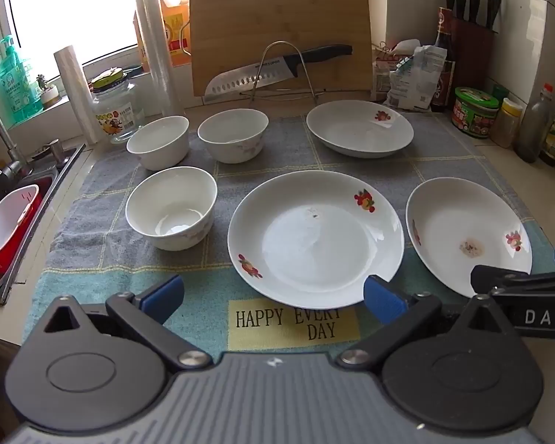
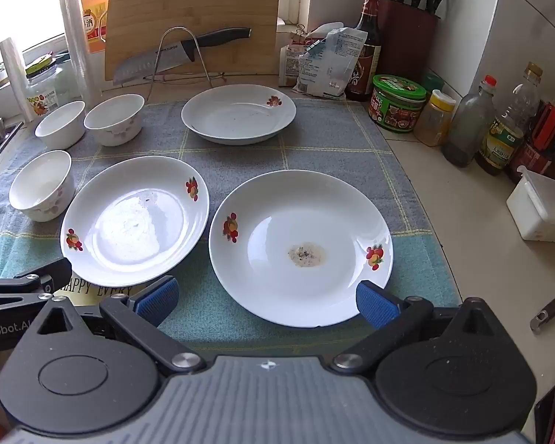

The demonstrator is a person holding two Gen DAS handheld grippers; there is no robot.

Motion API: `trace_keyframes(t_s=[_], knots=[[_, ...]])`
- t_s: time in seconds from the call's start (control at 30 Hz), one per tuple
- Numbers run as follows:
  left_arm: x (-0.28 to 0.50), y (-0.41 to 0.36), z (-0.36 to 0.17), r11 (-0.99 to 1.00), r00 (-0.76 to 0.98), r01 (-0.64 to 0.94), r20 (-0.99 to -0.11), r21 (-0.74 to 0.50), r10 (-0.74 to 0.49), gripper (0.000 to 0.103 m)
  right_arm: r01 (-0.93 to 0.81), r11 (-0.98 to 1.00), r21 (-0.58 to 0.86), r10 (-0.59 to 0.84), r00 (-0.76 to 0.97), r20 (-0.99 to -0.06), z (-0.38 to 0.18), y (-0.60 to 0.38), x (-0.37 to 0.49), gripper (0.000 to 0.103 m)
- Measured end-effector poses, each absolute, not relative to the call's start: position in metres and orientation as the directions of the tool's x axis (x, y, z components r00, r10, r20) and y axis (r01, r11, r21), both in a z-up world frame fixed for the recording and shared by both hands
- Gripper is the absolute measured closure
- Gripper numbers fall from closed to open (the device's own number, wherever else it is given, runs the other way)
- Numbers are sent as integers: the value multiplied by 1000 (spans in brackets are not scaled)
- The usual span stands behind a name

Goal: Organize plates and bowls

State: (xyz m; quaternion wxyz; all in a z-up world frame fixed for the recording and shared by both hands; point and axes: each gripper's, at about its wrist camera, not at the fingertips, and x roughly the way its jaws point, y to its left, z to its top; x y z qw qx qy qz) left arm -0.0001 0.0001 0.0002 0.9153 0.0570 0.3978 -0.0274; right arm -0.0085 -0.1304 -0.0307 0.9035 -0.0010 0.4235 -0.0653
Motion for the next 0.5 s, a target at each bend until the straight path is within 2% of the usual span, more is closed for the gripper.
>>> trace_keyframes(t_s=[0.5], knots=[[-5, 1, 0, 992, 680, 98, -733, 85, -4, 1, 118, 991, -55, -118, 638, -761, -30, -131, -9, 0]])
